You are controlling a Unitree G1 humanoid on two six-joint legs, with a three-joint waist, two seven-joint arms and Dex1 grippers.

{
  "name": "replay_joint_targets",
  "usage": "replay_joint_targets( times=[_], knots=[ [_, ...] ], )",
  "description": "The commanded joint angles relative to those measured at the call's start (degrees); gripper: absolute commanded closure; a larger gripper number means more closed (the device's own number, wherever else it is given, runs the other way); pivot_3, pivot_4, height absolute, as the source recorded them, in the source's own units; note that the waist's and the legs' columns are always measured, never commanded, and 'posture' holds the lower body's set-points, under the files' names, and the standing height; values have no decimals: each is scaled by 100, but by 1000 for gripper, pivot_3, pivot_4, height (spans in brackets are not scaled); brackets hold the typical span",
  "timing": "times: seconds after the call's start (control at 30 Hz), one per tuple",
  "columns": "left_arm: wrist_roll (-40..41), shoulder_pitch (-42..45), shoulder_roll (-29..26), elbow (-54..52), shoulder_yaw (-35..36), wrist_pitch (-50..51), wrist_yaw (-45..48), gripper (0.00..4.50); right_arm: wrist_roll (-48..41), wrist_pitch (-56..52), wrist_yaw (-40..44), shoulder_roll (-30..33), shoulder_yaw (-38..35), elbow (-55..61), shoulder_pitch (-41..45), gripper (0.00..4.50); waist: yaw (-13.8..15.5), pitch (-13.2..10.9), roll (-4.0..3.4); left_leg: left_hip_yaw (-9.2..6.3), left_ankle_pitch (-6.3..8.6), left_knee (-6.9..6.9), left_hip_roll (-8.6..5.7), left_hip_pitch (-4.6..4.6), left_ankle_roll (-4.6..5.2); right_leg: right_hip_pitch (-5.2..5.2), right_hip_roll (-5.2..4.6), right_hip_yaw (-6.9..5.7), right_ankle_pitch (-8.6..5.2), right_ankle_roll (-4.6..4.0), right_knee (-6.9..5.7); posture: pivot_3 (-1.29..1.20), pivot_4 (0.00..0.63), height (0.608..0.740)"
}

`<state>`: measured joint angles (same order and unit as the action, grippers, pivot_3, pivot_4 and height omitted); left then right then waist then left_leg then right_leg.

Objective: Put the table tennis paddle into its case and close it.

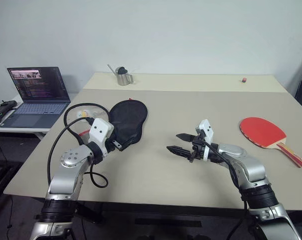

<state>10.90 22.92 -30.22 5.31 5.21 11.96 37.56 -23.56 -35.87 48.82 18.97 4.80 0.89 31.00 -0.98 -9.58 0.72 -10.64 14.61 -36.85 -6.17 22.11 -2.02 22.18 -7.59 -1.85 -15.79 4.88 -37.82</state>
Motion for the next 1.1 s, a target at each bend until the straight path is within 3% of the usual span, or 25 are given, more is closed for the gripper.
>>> replay_joint_targets(
  times=[0.03, 0.23, 0.5, 0.83, 1.1],
  knots=[
    [-169, 292, 94, 279, -82, -173, -187, 0, -150, -53, 79, 74, -12, 320, 166, 17, -2, 0, 0, 0, 0, 0, 0, 0, 0, 0, 0, 0, 0, 0, 0, 0, 150, 740],
    [-365, 843, 583, 1236, -441, -153, -298, 0, -520, -407, 462, 508, -93, 867, 173, 17, -5, 0, 1, -4, 0, -4, -4, 6, 0, 1, -3, -4, 0, 1, -2, 0, 150, 740],
    [-491, 1604, 1112, 2438, -392, -141, -888, 0, -728, -498, 616, 980, -138, 1298, 262, 17, -80, -1, 7, -4, 0, -10, -5, 19, -1, 6, -2, -11, 1, 2, -2, 0, 150, 740],
    [-733, 2026, 1298, 3284, -315, -217, -1700, 0, -772, -461, 517, 1086, -160, 1320, 99, 17, -78, -2, 9, -5, -1, -13, -5, 26, -2, 9, -4, -12, 1, 3, -3, 0, 150, 740],
    [-641, 2146, 1456, 3578, -328, -51, -1571, 0, -842, -428, 530, 1155, -193, 1374, 78, 17, -71, -2, 9, -5, -2, -14, -6, 27, -2, 9, -5, -13, 1, 3, -4, 0, 150, 740]
  ],
)
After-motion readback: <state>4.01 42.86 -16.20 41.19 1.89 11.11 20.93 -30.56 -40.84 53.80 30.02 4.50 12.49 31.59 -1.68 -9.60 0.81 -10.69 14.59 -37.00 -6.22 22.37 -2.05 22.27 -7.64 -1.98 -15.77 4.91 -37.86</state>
